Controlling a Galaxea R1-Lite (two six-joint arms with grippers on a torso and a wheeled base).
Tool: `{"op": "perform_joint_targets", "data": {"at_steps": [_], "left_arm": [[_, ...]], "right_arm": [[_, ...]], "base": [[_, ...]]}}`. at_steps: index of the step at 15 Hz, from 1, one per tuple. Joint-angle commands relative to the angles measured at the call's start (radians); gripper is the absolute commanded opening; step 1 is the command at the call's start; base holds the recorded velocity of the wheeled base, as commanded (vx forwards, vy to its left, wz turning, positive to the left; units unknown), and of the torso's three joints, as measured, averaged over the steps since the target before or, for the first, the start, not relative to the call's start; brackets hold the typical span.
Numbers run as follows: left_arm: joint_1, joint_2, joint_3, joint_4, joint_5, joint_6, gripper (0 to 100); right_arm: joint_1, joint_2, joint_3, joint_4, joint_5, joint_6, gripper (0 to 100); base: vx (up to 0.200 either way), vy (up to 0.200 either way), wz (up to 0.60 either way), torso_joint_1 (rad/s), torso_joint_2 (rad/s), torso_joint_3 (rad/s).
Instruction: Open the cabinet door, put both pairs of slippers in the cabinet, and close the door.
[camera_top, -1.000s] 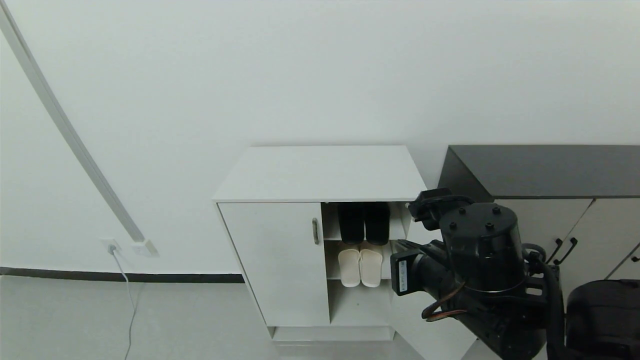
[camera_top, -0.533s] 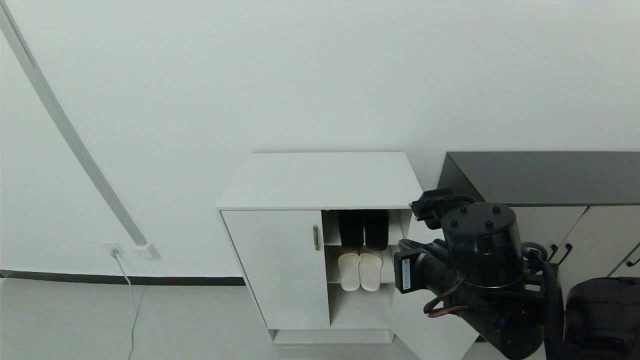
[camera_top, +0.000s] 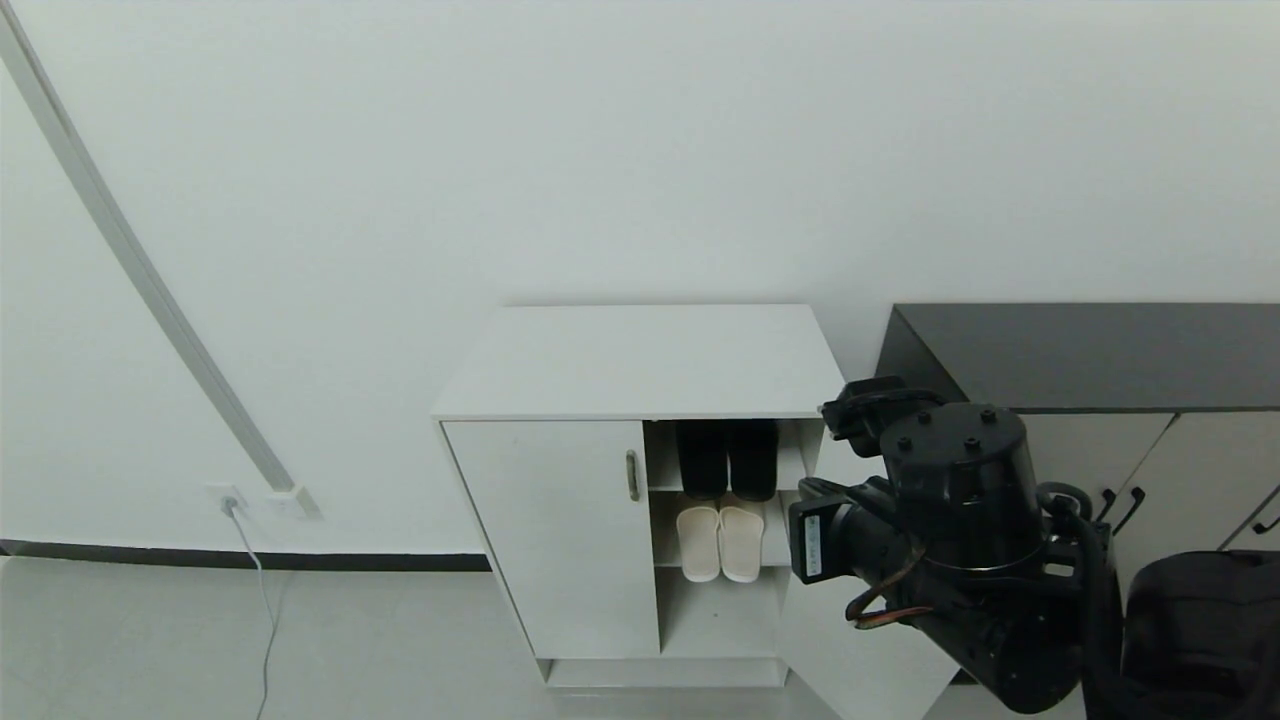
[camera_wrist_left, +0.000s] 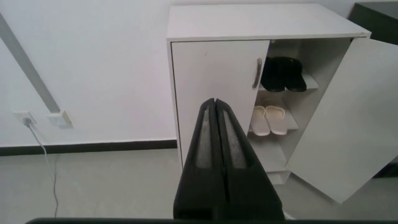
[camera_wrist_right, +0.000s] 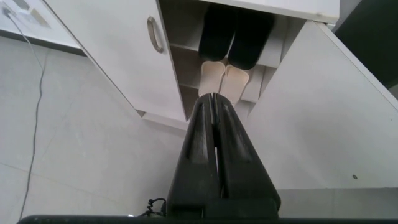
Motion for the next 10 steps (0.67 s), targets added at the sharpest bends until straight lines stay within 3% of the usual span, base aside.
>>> {"op": "perform_joint_targets", "data": {"at_steps": [1, 2, 9, 10], "left_arm": [[0.0, 0.001, 0.0, 0.0, 0.0, -0.001, 0], [0.0, 0.001, 0.0, 0.0, 0.0, -0.001, 0], [0.0, 0.001, 0.0, 0.0, 0.001, -0.001, 0], [0.0, 0.001, 0.0, 0.0, 0.001, -0.001, 0]], "right_arm": [[-0.013, 0.012, 0.0, -0.003, -0.001, 0.001, 0], [-0.014, 0.012, 0.0, -0.004, 0.001, 0.001, 0], [-0.044, 0.015, -0.005, -0.004, 0.001, -0.007, 0], [-0.045, 0.018, -0.005, -0.009, 0.001, -0.007, 0]], "base": [[0.0, 0.0, 0.0, 0.0, 0.0, 0.0], [0.0, 0.0, 0.0, 0.0, 0.0, 0.0], [0.0, 0.0, -0.6, 0.005, 0.0, 0.001], [0.0, 0.0, 0.0, 0.0, 0.0, 0.0]]}}
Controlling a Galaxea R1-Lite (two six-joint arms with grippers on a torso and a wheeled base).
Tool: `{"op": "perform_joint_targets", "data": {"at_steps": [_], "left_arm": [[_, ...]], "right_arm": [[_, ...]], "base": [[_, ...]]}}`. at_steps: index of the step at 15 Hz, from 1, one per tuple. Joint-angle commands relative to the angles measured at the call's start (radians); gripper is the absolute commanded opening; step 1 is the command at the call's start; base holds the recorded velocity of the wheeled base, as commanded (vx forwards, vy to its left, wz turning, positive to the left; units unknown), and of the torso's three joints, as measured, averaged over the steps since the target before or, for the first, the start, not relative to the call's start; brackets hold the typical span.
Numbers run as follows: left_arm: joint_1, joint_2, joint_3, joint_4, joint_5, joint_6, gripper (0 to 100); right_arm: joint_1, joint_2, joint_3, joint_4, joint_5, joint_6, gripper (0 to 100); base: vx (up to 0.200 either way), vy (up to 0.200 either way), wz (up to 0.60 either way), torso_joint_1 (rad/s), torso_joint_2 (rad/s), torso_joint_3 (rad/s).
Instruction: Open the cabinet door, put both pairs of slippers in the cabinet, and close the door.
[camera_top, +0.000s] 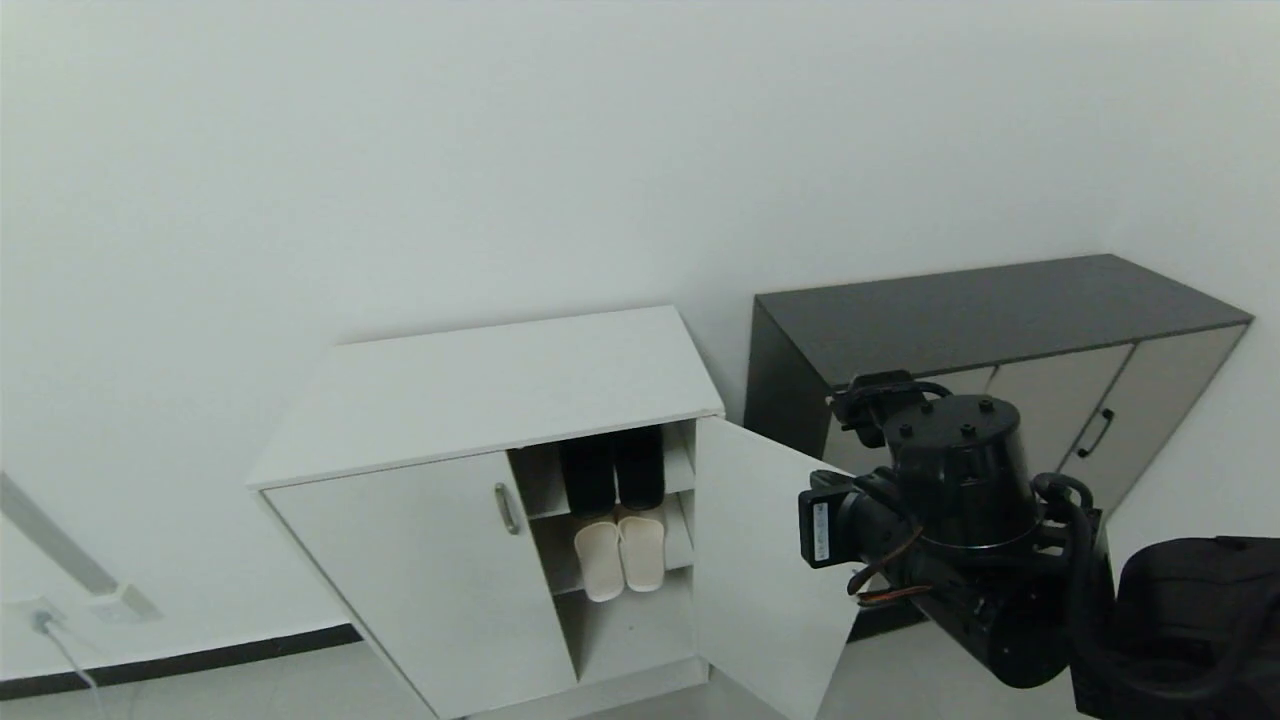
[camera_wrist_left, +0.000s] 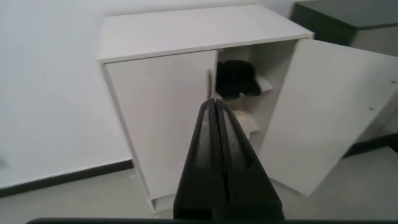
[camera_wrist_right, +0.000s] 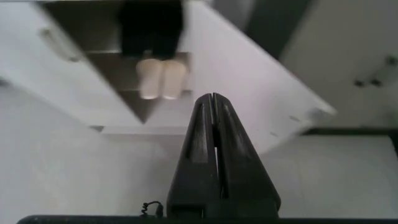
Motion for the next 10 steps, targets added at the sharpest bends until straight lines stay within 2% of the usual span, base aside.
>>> {"op": "perform_joint_targets", "data": {"at_steps": [1, 3, 9, 10], "left_arm": [[0.0, 0.001, 0.0, 0.0, 0.0, -0.001, 0], [0.0, 0.001, 0.0, 0.0, 0.0, -0.001, 0], [0.0, 0.001, 0.0, 0.0, 0.0, -0.004, 0], [0.0, 0.001, 0.0, 0.0, 0.0, -0.003, 0]], "right_arm": [[-0.004, 0.006, 0.004, -0.013, 0.0, -0.001, 0], [-0.004, 0.01, 0.007, -0.021, 0.0, -0.008, 0], [-0.013, 0.011, 0.005, -0.05, -0.002, -0.012, 0], [-0.027, 0.019, 0.002, -0.052, -0.002, -0.018, 0]], "base": [[0.0, 0.0, 0.0, 0.0, 0.0, 0.0], [0.0, 0.0, 0.0, 0.0, 0.0, 0.0], [-0.2, 0.0, 0.0, 0.0, 0.0, 0.0], [0.0, 0.0, 0.0, 0.0, 0.0, 0.0]]}}
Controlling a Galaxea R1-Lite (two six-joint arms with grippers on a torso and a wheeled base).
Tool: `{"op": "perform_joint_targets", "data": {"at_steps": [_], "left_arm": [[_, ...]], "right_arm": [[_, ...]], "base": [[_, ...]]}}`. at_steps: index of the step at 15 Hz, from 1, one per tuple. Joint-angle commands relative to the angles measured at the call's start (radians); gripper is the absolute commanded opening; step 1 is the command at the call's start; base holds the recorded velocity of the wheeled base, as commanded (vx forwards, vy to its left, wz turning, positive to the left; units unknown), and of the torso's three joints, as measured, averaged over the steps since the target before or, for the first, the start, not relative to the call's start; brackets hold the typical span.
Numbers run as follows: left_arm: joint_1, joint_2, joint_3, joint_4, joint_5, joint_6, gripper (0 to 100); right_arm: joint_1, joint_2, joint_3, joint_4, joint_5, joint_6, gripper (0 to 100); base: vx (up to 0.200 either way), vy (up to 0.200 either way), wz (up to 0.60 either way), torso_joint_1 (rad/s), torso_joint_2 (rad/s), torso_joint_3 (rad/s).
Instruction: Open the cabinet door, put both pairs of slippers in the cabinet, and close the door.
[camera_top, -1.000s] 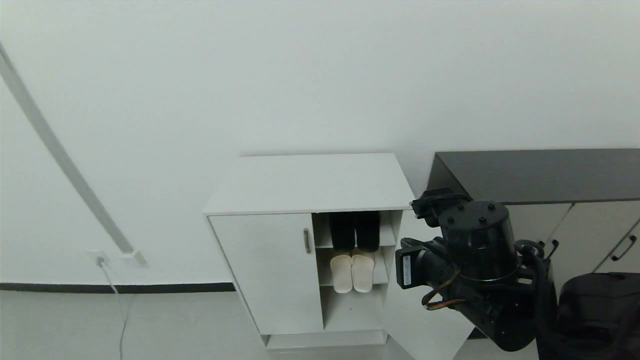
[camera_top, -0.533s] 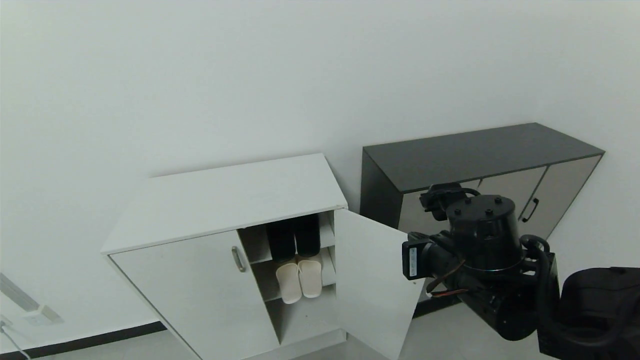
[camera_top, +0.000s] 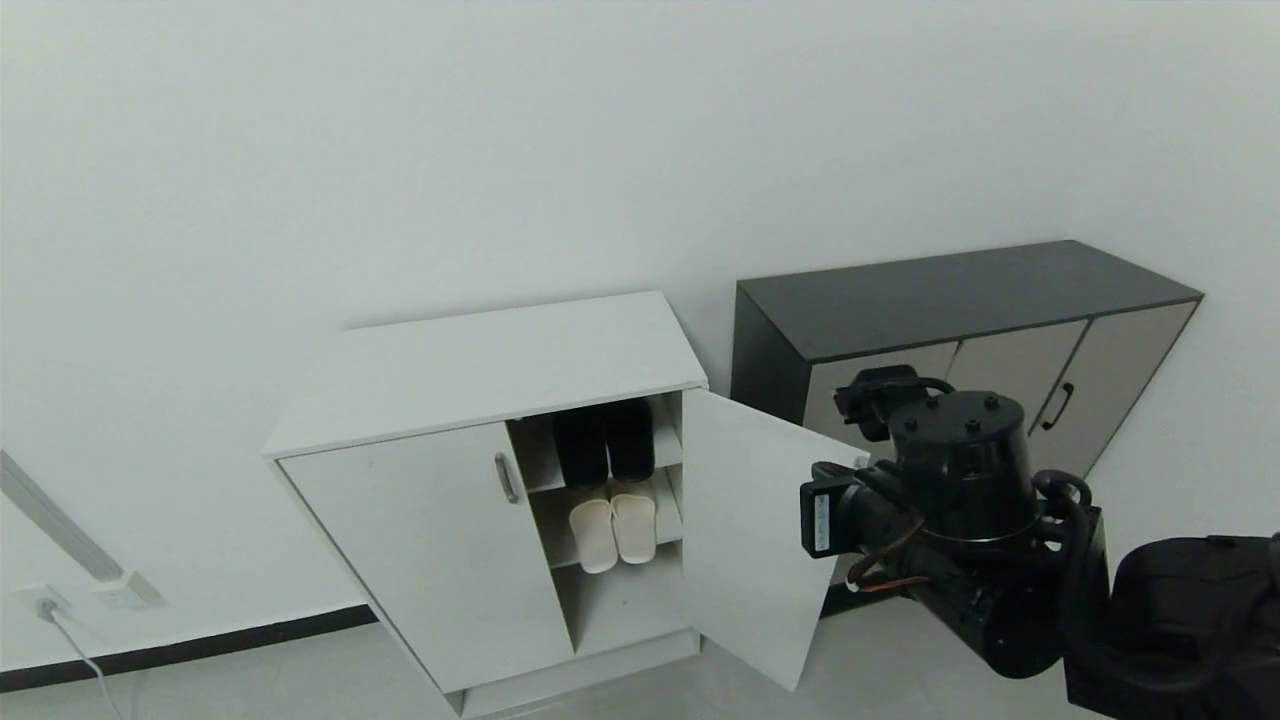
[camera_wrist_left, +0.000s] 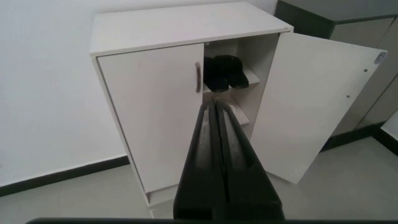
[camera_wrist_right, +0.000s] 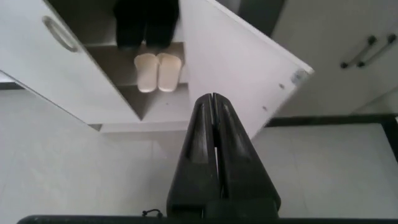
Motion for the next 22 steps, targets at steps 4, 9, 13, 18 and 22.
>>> {"op": "perform_joint_targets", "data": {"at_steps": [4, 9, 13, 18, 22], "left_arm": [[0.0, 0.001, 0.0, 0.0, 0.0, 0.001, 0], [0.0, 0.001, 0.0, 0.0, -0.001, 0.002, 0], [0.0, 0.001, 0.0, 0.0, -0.001, 0.001, 0], [0.0, 0.001, 0.0, 0.0, 0.0, 0.001, 0], [0.0, 0.001, 0.0, 0.0, 0.0, 0.001, 0]], "right_arm": [[-0.176, 0.119, -0.149, 0.003, 0.044, -0.034, 0], [-0.353, 0.263, -0.442, 0.118, 0.153, -0.047, 0], [-0.406, 0.366, -0.579, 0.16, 0.185, -0.031, 0], [-0.469, 0.485, -0.652, 0.156, 0.24, 0.007, 0], [-0.471, 0.51, -0.637, 0.15, 0.26, 0.045, 0]], "base": [[0.0, 0.0, 0.0, 0.0, 0.0, 0.0], [0.0, 0.0, 0.0, 0.0, 0.0, 0.0], [0.0, 0.0, 0.0, 0.0, 0.0, 0.0], [0.0, 0.0, 0.0, 0.0, 0.0, 0.0], [0.0, 0.0, 0.0, 0.0, 0.0, 0.0]]}}
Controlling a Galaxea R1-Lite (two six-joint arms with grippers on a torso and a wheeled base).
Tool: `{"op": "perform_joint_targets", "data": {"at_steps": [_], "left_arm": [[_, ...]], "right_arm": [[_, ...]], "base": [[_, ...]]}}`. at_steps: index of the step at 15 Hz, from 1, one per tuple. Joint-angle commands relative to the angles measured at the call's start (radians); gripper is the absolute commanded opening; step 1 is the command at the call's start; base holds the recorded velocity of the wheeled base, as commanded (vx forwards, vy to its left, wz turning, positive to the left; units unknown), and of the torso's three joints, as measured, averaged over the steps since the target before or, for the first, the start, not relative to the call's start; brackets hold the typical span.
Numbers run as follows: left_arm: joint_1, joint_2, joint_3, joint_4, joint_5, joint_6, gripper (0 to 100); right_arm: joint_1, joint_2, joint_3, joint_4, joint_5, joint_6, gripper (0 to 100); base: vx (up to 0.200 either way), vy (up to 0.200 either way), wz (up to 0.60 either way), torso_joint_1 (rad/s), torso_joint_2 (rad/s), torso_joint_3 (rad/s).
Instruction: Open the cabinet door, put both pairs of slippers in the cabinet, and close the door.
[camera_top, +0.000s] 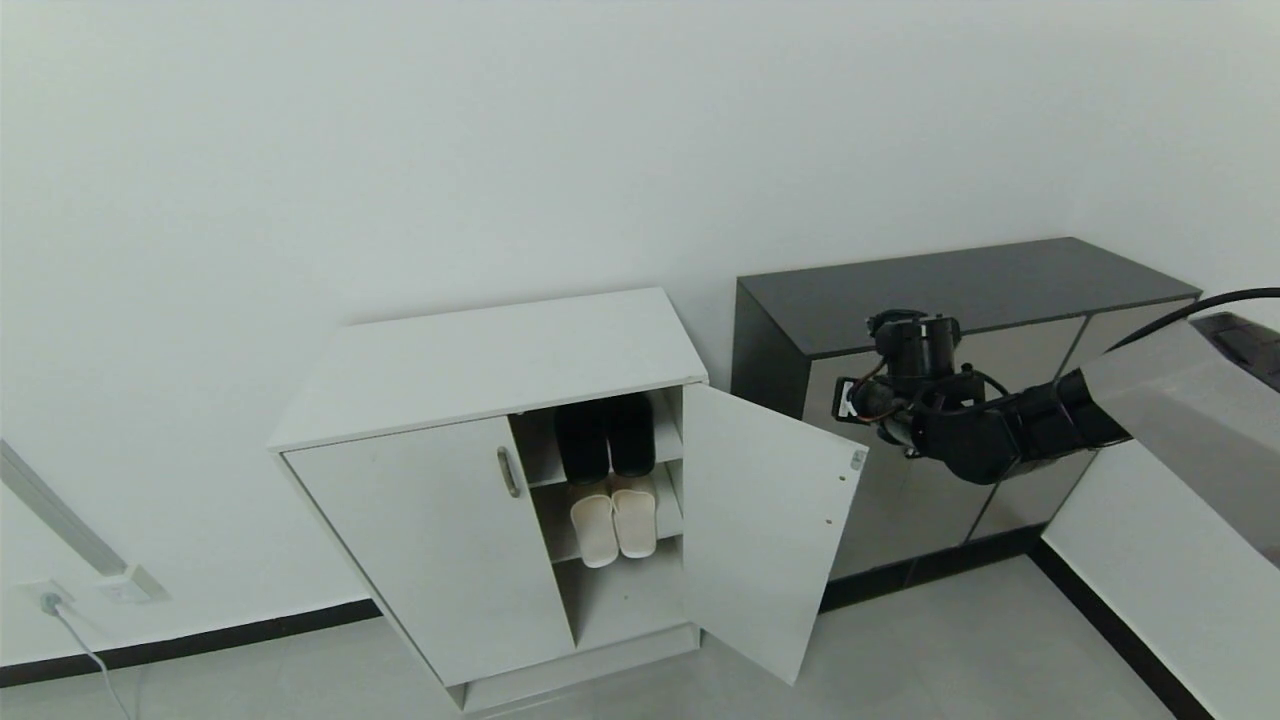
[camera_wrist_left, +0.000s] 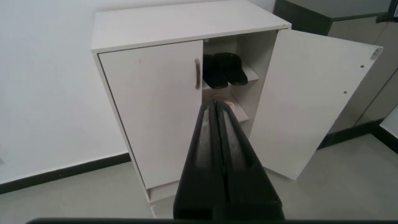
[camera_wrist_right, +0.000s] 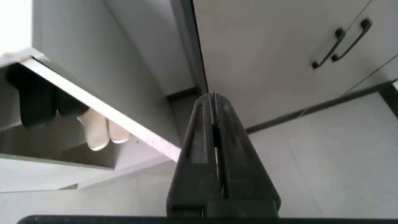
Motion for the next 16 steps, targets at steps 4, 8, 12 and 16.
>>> {"op": "perform_joint_targets", "data": {"at_steps": [4, 8, 12, 16], "left_arm": [[0.0, 0.001, 0.0, 0.0, 0.0, 0.0, 0], [0.0, 0.001, 0.0, 0.0, 0.0, 0.0, 0], [0.0, 0.001, 0.0, 0.0, 0.0, 0.0, 0], [0.0, 0.001, 0.0, 0.0, 0.0, 0.0, 0]], "right_arm": [[-0.001, 0.023, -0.01, 0.004, 0.015, -0.004, 0], [-0.016, 0.049, -0.015, 0.003, 0.029, -0.004, 0], [-0.012, 0.07, -0.016, 0.001, 0.031, -0.004, 0], [-0.009, 0.089, -0.016, 0.0, 0.031, -0.006, 0]], "base": [[0.0, 0.0, 0.0, 0.0, 0.0, 0.0], [0.0, 0.0, 0.0, 0.0, 0.0, 0.0], [0.0, 0.0, 0.0, 0.0, 0.0, 0.0], [0.0, 0.0, 0.0, 0.0, 0.0, 0.0]]}}
